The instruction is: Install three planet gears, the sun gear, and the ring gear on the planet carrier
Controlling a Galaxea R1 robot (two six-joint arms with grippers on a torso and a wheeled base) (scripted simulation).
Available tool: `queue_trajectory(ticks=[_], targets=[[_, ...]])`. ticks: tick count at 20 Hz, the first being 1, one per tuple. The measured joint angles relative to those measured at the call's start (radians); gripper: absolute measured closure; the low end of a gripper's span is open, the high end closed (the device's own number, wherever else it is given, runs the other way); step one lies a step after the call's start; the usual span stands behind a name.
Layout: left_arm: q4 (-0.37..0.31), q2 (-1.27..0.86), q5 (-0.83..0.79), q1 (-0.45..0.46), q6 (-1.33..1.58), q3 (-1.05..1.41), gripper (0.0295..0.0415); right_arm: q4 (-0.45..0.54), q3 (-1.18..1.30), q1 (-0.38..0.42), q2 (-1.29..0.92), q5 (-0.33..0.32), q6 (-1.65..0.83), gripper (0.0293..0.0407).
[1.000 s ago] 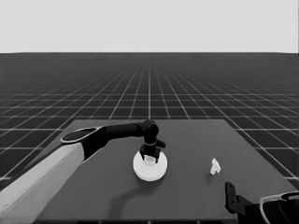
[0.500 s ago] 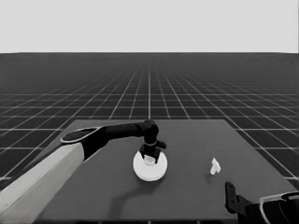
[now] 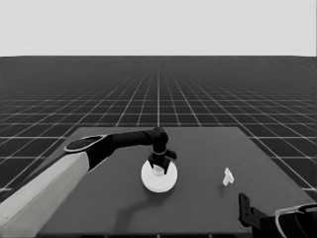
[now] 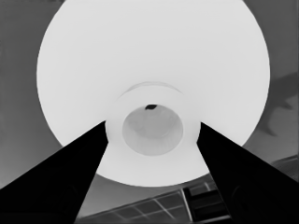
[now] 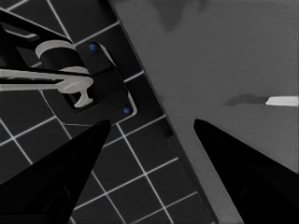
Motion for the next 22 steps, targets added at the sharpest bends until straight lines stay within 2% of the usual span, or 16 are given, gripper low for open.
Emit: queue_trajectory(ticks=[2,3,4,5,12,13,15,22], targets=[[0.0,0.0,0.0,0.0,0.017,0.0,0.0362,0.0,0.0,0.0,0.0,0.0,0.0,0.0315],[0.0,0.0,0.0,0.0,0.023,0.0,0.0337,0.0,0.0,0.0,0.0,0.0,0.0,0.0315],[0.0,0.0,0.0,-0.001,0.026,0.0,0.0329,0.0,0.0,0.0,0.0,0.0,0.0,0.0315],[0.0,0.0,0.0,-0.001,0.028,0.0,0.0327,0.0,0.0,0.0,0.0,0.0,0.0,0.0315],[0.0,0.0,0.0,-0.001,0.03,0.0,0.0326,0.0,0.0,0.0,0.0,0.0,0.0,0.0315],[-0.035,-0.01,0.012,-0.041,-0.2,0.032,0.0324,0.0,0.0,0.0,0.0,0.0,0.0,0.0315],[-0.069,-0.014,0.025,-0.089,-0.415,0.052,0.0325,0.0,0.0,0.0,0.0,0.0,0.0,0.0315],[-0.087,-0.014,0.032,-0.111,-0.524,0.057,0.0326,0.0,0.0,0.0,0.0,0.0,0.0,0.0315]])
